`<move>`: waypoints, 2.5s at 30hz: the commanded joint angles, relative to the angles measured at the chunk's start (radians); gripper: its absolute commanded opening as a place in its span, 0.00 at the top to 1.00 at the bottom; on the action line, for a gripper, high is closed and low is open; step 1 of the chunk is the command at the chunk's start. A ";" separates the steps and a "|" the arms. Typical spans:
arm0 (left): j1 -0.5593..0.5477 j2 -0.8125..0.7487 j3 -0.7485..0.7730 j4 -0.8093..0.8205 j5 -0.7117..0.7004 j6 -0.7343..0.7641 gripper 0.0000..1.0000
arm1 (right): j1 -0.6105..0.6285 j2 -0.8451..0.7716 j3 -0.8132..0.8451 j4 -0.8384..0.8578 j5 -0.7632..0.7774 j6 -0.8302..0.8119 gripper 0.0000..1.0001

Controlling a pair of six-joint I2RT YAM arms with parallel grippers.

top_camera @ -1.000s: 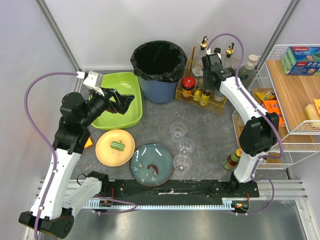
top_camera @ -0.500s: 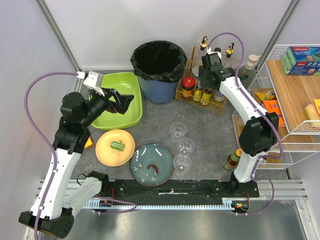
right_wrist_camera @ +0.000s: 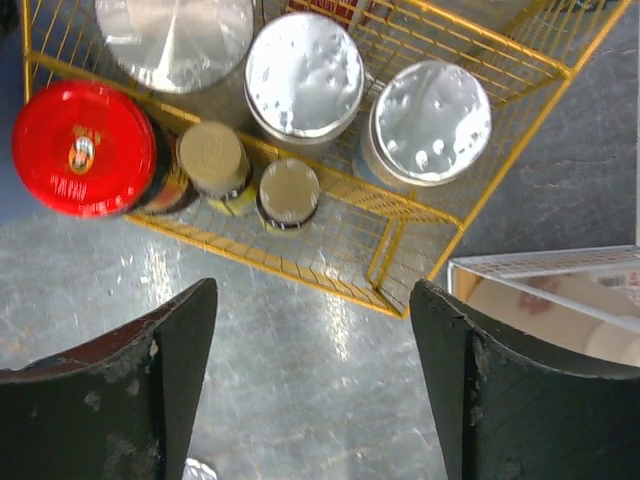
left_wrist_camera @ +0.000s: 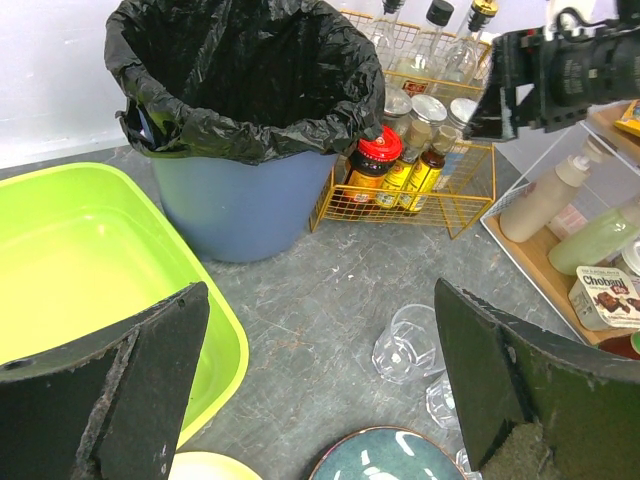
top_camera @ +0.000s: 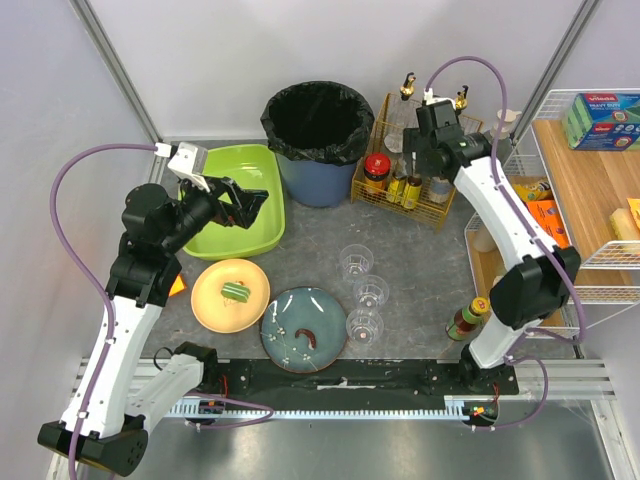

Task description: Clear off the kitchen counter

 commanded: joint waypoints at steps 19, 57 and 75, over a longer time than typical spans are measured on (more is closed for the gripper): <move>-0.248 0.147 -0.072 0.288 0.421 -0.098 0.01 | 0.002 -0.396 -0.111 -0.248 -0.260 -0.056 0.07; -1.063 1.178 0.486 0.595 0.030 0.143 0.14 | 0.001 -0.743 -0.097 0.174 -0.281 0.112 0.06; -1.091 1.289 0.617 0.469 -0.186 0.195 0.87 | 0.002 -0.798 -0.129 0.096 -0.211 0.161 0.06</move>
